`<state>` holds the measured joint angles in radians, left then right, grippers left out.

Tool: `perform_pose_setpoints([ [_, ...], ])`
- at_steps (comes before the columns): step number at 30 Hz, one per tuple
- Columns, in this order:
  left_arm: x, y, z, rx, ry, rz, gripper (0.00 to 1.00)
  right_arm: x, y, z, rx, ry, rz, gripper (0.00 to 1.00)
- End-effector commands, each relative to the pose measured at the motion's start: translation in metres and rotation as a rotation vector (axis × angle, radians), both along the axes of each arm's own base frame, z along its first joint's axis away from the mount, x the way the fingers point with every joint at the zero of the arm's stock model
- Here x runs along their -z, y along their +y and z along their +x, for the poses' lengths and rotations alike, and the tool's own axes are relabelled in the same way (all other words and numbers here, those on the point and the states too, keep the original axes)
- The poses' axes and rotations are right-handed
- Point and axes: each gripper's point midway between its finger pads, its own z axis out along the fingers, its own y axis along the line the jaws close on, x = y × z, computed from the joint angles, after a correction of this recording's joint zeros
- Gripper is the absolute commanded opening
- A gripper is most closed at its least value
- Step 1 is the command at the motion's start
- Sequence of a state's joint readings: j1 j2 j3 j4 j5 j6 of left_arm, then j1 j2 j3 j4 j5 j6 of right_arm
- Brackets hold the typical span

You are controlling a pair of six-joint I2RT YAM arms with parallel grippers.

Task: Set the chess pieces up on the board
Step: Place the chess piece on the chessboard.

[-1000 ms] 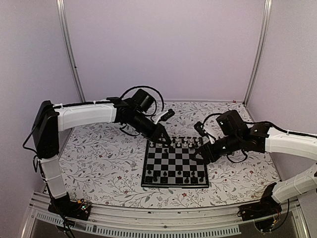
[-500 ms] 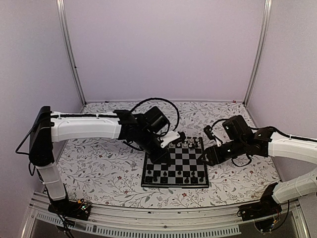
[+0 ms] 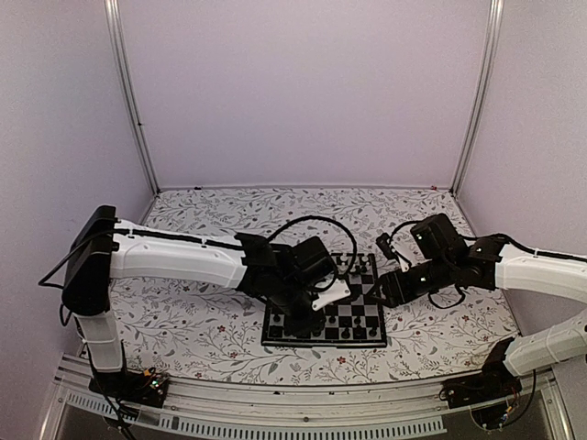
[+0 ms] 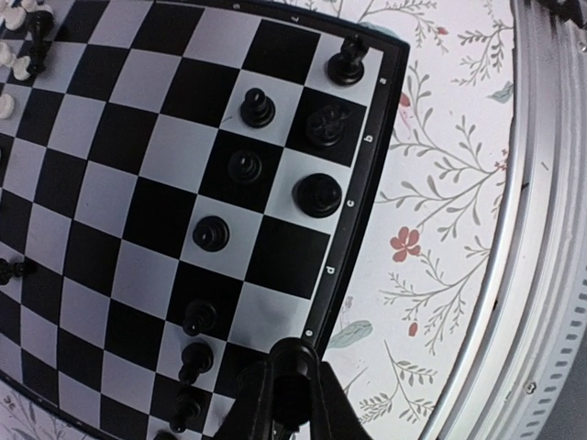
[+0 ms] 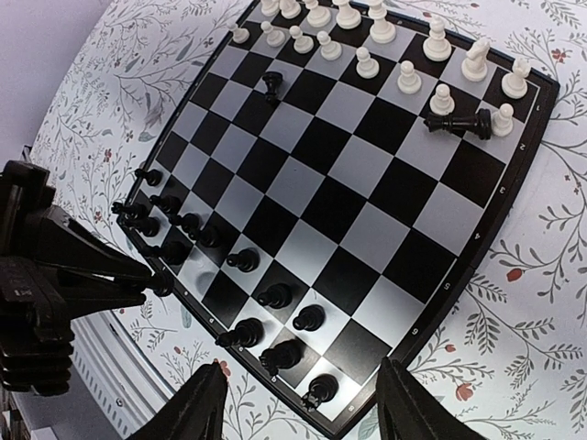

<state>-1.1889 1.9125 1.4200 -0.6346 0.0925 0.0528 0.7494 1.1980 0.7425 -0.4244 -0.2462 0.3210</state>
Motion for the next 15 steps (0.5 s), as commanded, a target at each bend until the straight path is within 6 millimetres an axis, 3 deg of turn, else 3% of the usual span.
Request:
perform_pose_setpoints([
  [1,0.0037,-0.0068,0.0013,-0.001,-0.032,0.003,0.15,0.0040,-0.0032,-0.0033,-0.009,0.007,-0.008,0.59],
  [5,0.0040,-0.0048,0.0099,-0.031,-0.074,0.018,0.14,0.0014,-0.0034,-0.0031,-0.007,0.000,-0.003,0.59],
  [15,0.0089,-0.0069,0.0088,-0.011,-0.071,0.012,0.14,0.0061,-0.0051,-0.0033,0.003,0.008,-0.012,0.59],
])
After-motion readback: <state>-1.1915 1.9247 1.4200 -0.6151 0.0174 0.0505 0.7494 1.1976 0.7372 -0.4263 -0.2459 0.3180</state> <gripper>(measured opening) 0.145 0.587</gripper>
